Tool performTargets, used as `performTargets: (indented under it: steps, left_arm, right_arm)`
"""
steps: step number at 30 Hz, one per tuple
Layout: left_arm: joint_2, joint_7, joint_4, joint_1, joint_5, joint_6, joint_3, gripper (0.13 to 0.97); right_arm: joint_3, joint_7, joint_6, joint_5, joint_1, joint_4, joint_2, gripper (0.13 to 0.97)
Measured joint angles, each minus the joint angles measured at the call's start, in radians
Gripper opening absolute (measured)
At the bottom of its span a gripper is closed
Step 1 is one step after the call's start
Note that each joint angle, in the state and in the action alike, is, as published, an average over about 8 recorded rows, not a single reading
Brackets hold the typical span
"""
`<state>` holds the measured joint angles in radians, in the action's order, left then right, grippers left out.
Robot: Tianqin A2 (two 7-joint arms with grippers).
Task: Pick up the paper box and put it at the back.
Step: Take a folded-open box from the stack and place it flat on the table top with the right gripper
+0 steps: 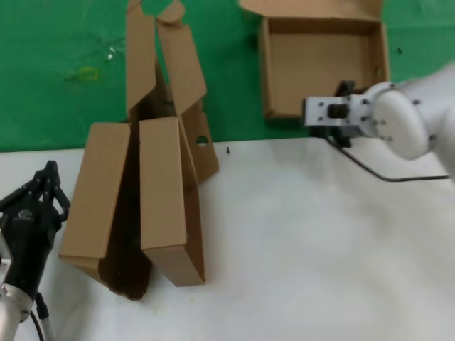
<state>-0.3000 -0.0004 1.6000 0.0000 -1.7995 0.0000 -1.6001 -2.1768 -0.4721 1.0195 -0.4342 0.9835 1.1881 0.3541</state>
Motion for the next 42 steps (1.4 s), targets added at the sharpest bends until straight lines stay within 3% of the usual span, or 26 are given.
performTargets:
  steps: [9,24,42]
  left_arm:
    - [0.000,0.000,0.000,0.000,0.000,0.000,0.000,0.143]
    - [0.000,0.000,0.000,0.000,0.000,0.000,0.000,0.143]
    - [0.000,0.000,0.000,0.000,0.000,0.000,0.000,0.143]
  right_arm:
    - [0.008,-0.001,0.014,0.059,0.009,-0.043,-0.087,0.149]
    - [0.009,-0.025,0.218,0.062,0.066,0.018,-0.104,0.148]
    - [-0.015,-0.026,0.196,0.067,0.099,-0.075,-0.151,0.148]
